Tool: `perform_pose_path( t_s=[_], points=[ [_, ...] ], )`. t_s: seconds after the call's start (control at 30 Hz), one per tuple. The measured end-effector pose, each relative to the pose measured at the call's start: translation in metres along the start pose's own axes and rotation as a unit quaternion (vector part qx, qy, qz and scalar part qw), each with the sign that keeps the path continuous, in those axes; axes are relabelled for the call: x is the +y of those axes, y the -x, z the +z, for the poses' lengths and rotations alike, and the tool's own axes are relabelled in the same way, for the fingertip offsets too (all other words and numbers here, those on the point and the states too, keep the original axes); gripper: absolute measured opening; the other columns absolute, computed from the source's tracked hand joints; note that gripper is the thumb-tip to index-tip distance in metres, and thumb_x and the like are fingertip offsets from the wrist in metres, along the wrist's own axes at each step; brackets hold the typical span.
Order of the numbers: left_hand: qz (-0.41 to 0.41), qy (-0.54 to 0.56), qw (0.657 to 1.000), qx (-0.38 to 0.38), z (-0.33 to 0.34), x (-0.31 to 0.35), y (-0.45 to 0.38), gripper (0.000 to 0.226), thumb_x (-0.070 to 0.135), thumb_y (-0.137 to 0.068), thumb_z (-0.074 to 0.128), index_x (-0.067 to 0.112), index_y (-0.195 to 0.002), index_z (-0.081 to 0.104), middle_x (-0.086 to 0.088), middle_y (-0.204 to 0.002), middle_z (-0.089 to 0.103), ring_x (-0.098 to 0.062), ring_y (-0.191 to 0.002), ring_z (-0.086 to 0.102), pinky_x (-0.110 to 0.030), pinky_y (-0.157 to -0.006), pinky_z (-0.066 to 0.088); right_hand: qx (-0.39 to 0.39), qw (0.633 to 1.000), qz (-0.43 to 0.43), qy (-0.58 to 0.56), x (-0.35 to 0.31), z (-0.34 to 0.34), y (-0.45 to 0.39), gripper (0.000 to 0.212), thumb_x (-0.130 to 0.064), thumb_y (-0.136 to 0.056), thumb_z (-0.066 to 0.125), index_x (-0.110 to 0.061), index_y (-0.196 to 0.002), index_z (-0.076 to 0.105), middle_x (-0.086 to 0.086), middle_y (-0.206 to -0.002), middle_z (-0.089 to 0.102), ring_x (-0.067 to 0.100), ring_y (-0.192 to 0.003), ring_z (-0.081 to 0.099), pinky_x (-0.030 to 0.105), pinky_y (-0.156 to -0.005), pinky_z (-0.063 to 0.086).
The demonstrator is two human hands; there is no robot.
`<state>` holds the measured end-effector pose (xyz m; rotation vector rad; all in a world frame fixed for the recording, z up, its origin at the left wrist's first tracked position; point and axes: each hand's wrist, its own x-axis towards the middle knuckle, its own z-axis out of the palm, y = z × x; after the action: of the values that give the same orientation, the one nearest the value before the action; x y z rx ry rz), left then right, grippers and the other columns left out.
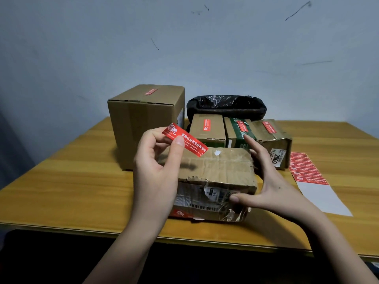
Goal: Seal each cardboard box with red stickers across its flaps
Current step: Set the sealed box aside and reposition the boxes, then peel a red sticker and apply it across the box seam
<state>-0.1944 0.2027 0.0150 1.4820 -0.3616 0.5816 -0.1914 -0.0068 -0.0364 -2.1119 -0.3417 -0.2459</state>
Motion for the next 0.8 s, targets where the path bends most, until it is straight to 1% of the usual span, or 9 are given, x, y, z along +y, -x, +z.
perform_pose_path(
  t_s=[0.1,0.17,0.27,0.33,0.43,0.53,0.7,0.77,0.8],
  points=[
    [-0.008,0.002,1.000,-0.002,0.000,-0.001,-0.001,0.010,0.006,-0.093,0.054,0.013,-0.086,0.054,-0.002,-0.080,0.059,0.005,-0.066,0.063,-0.005,-0.055,0.045,-0.003,1.000,0.007,-0.007,0.001,-0.001,-0.002,0.118,-0.058,-0.049,0.082,-0.063,-0.140,0.007,-0.022,-0.153,0.018,-0.005,-0.140,0.020,0.031,-0.116,0.022],
    [-0.012,0.003,1.000,-0.005,0.001,-0.001,-0.001,0.010,0.006,-0.093,0.054,0.013,-0.086,0.054,-0.002,-0.081,0.059,0.005,-0.067,0.062,-0.005,-0.055,0.045,-0.009,1.000,0.008,-0.006,0.002,-0.001,-0.003,0.117,-0.059,-0.049,0.081,-0.062,-0.140,0.007,-0.024,-0.153,0.018,-0.008,-0.139,0.019,0.028,-0.115,0.023],
    [-0.013,0.006,1.000,-0.012,0.003,0.000,0.000,0.013,0.003,-0.093,0.053,0.011,-0.083,0.052,0.000,-0.077,0.055,0.008,-0.064,0.060,-0.004,-0.053,0.044,-0.020,1.000,0.011,-0.010,0.004,-0.002,-0.005,0.118,-0.058,-0.049,0.082,-0.062,-0.141,0.008,-0.023,-0.151,0.020,-0.018,-0.134,0.021,0.023,-0.112,0.023],
    [-0.015,0.004,1.000,-0.015,0.005,0.001,0.000,0.013,0.002,-0.093,0.053,0.011,-0.083,0.052,0.001,-0.077,0.054,0.008,-0.064,0.060,-0.004,-0.052,0.044,-0.028,0.999,0.013,-0.014,0.006,-0.002,-0.006,0.119,-0.058,-0.048,0.083,-0.062,-0.140,0.008,-0.025,-0.147,0.023,-0.023,-0.129,0.020,0.018,-0.108,0.024],
    [-0.023,-0.002,1.000,-0.018,0.005,-0.002,-0.001,0.013,0.004,-0.093,0.054,0.012,-0.082,0.053,-0.002,-0.079,0.055,0.006,-0.066,0.060,-0.005,-0.052,0.044,-0.038,0.999,0.013,-0.024,0.008,-0.002,-0.006,0.119,-0.057,-0.048,0.083,-0.062,-0.140,0.008,-0.037,-0.138,0.022,-0.030,-0.121,0.027,0.001,-0.096,0.030],
    [-0.031,-0.018,0.999,-0.021,0.005,-0.005,-0.003,0.012,0.008,-0.092,0.055,0.013,-0.082,0.054,-0.005,-0.084,0.057,0.003,-0.070,0.060,-0.005,-0.053,0.045,-0.046,0.998,0.016,-0.031,0.010,-0.001,-0.006,0.120,-0.058,-0.048,0.083,-0.059,-0.141,0.007,-0.037,-0.137,0.020,-0.035,-0.114,0.026,-0.007,-0.088,0.028],
    [-0.041,-0.015,0.999,-0.026,0.007,-0.004,-0.003,0.010,0.008,-0.093,0.055,0.009,-0.083,0.055,0.002,-0.077,0.057,0.007,-0.063,0.061,-0.005,-0.052,0.044,-0.048,0.998,0.022,-0.031,0.013,-0.002,-0.006,0.125,-0.059,-0.043,0.084,-0.059,-0.140,0.005,-0.025,-0.145,0.020,-0.034,-0.116,0.024,-0.006,-0.090,0.029],
    [-0.039,-0.009,0.999,-0.028,0.007,-0.003,-0.002,0.009,0.007,-0.093,0.055,0.008,-0.084,0.054,0.003,-0.076,0.056,0.007,-0.060,0.061,-0.006,-0.051,0.043,-0.054,0.998,0.027,-0.034,0.013,-0.003,-0.005,0.129,-0.066,-0.039,0.084,-0.061,-0.140,0.004,-0.026,-0.145,0.020,-0.031,-0.119,0.025,-0.001,-0.095,0.030],
    [-0.037,-0.006,0.999,-0.029,0.007,-0.003,-0.002,0.009,0.007,-0.093,0.055,0.007,-0.084,0.054,0.002,-0.076,0.056,0.007,-0.059,0.061,-0.006,-0.051,0.043,-0.058,0.997,0.030,-0.036,0.012,-0.003,-0.004,0.130,-0.071,-0.037,0.083,-0.061,-0.140,0.004,-0.028,-0.145,0.021,-0.027,-0.122,0.026,0.005,-0.101,0.031]
  ],
)
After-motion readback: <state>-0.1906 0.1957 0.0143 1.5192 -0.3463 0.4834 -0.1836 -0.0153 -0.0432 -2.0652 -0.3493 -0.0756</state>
